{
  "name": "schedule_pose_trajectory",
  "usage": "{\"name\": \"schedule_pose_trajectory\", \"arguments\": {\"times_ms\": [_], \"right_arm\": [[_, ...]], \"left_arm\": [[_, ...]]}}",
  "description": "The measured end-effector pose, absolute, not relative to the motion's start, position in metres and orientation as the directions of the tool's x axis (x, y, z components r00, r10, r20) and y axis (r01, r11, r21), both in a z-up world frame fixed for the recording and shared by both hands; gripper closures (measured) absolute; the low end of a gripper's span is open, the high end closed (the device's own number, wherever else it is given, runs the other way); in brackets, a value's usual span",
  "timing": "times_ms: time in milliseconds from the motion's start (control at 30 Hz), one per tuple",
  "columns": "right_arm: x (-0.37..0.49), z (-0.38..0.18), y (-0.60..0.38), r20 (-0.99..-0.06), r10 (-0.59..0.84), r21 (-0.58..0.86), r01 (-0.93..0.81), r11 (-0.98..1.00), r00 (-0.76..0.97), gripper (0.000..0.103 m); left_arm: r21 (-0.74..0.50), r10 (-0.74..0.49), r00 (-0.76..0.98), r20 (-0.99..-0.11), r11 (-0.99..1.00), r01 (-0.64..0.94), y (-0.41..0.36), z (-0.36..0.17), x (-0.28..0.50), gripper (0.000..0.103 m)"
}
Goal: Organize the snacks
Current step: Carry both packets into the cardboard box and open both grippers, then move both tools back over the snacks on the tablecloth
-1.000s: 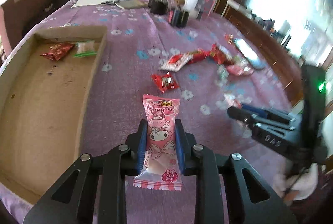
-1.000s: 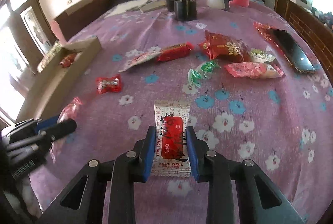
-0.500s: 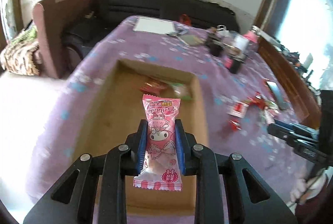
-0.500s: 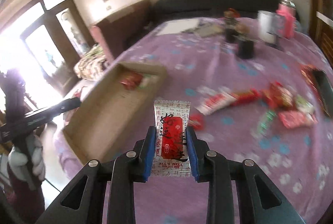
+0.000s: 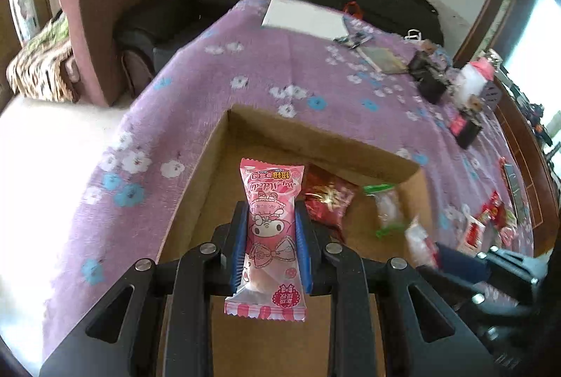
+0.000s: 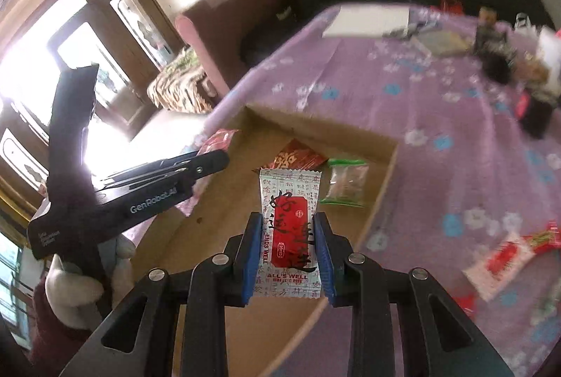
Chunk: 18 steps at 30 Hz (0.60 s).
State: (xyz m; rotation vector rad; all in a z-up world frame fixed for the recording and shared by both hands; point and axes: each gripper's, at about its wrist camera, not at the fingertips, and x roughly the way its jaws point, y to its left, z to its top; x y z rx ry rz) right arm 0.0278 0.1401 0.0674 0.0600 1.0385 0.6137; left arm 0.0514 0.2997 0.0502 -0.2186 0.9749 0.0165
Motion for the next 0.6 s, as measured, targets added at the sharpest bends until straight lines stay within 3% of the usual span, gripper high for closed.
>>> {"name": "schedule_pose_trajectory", "arguments": {"times_ms": [367, 500, 600], "right_arm": [[0.053, 0.033, 0.158, -0.814, 0.473, 0.315, -0.427, 0.847, 0.337, 0.069], [0.051, 0.036, 0.157, -0.801, 0.495, 0.341, -0.423, 0.84, 0.338, 0.062], [0.047, 0.046, 0.152, -0.784, 0.511, 0.354, -0.424, 0.834, 0.351, 0.061]], "left_arm": [[-0.186, -0.055, 0.551, -0.833, 0.965, -0.184, 0.314, 0.029, 0.07, 0.078], [-0.215, -0.072, 0.534, -0.843, 0.953, -0.211, 0.319, 0.027, 0.073, 0.062], [-0.233, -0.075, 0.55, -0.831, 0.947, -0.222, 0.322, 0.034, 0.067, 0.062]]}}
